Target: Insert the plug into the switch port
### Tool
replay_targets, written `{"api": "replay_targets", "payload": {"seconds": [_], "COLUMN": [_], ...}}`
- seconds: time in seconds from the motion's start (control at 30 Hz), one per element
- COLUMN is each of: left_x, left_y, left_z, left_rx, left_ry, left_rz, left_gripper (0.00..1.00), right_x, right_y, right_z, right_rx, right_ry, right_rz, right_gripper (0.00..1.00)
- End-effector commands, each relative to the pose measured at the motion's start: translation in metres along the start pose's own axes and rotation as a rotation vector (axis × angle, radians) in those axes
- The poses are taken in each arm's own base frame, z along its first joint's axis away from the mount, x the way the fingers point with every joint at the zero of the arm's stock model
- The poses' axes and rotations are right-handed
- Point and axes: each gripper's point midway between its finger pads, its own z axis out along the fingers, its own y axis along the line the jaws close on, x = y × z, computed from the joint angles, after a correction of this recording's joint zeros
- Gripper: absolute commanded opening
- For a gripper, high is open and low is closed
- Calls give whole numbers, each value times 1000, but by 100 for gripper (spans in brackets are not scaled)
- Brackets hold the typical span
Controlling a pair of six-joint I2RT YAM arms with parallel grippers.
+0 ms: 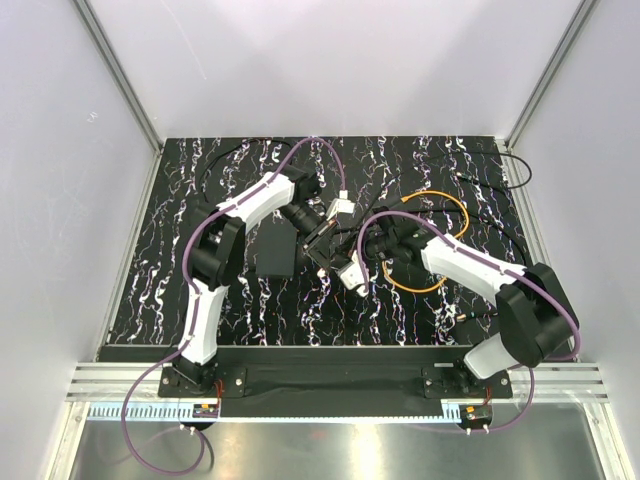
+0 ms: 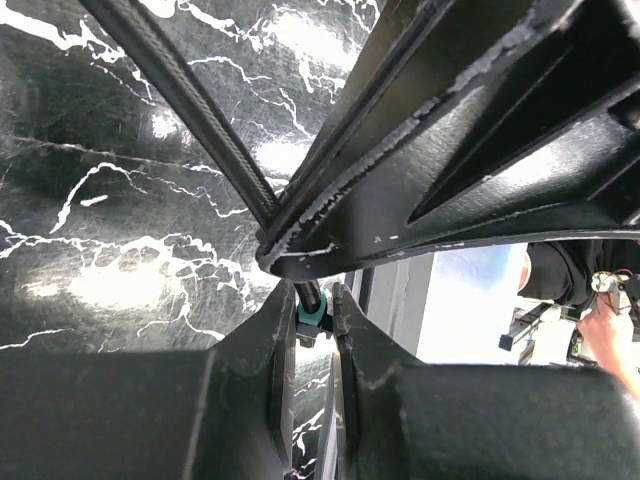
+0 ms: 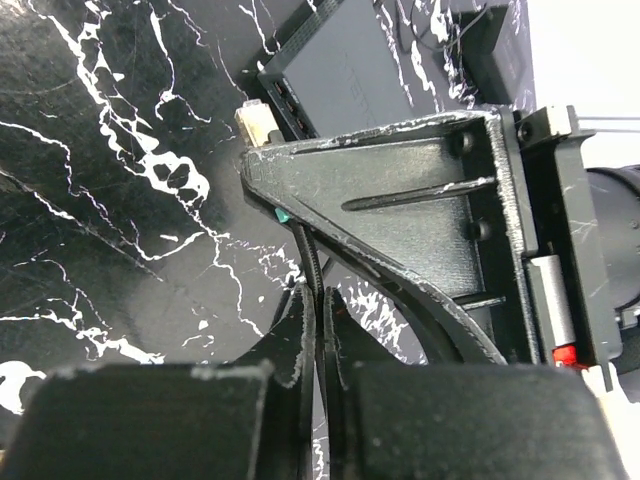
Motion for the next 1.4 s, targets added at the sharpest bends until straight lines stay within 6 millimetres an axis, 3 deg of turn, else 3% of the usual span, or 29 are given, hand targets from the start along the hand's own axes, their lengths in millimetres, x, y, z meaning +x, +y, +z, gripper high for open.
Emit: {"api": "replay_targets", "payload": {"seconds": [0.0, 0.1, 0.13, 0.17, 0.2, 0.33, 0.37, 0.53, 0.73, 0.8, 1.03, 1.37], "left_x": [-2, -1, 0, 0, -2, -7, -9, -9, 2, 4, -3, -11], "left_y": [-41, -43, -44, -43, -46, -45, -37, -37, -26, -22, -12, 2], "left_z": [-13, -16, -16, -18, -22, -39, -44, -62, -53, -50, -48, -46], "left_rx": [55, 53, 55, 53, 45, 0, -24, -47, -23, -20, -2, 4], "left_ry": [7, 2, 1, -13, -33, -137, -172, -252, -263, -266, -289, -310], "left_rz": [-42, -22, -20, -11, 7, 33, 25, 22, -60, -84, -148, -196], "left_gripper": [2, 7, 16, 33, 38, 47, 48, 49, 46, 46, 50, 49], "right_x": [1, 2, 2, 2, 3, 7, 8, 6, 14, 14, 13, 8], "right_y": [-4, -5, -7, -7, -10, -17, -16, -16, -18, -28, -34, -34], "right_z": [6, 5, 3, 2, 1, -5, -6, -10, -14, -16, -19, -20], "right_rx": [19, 29, 38, 46, 55, 89, 93, 124, 204, 245, 285, 292], "right_ry": [14, 26, 30, 36, 41, 76, 83, 90, 132, 132, 124, 105], "right_rz": [32, 80, 92, 130, 148, 253, 283, 351, 379, 364, 337, 329], "right_gripper": [0, 0, 0, 0, 0, 0, 0, 0, 0, 0, 0, 0]}}
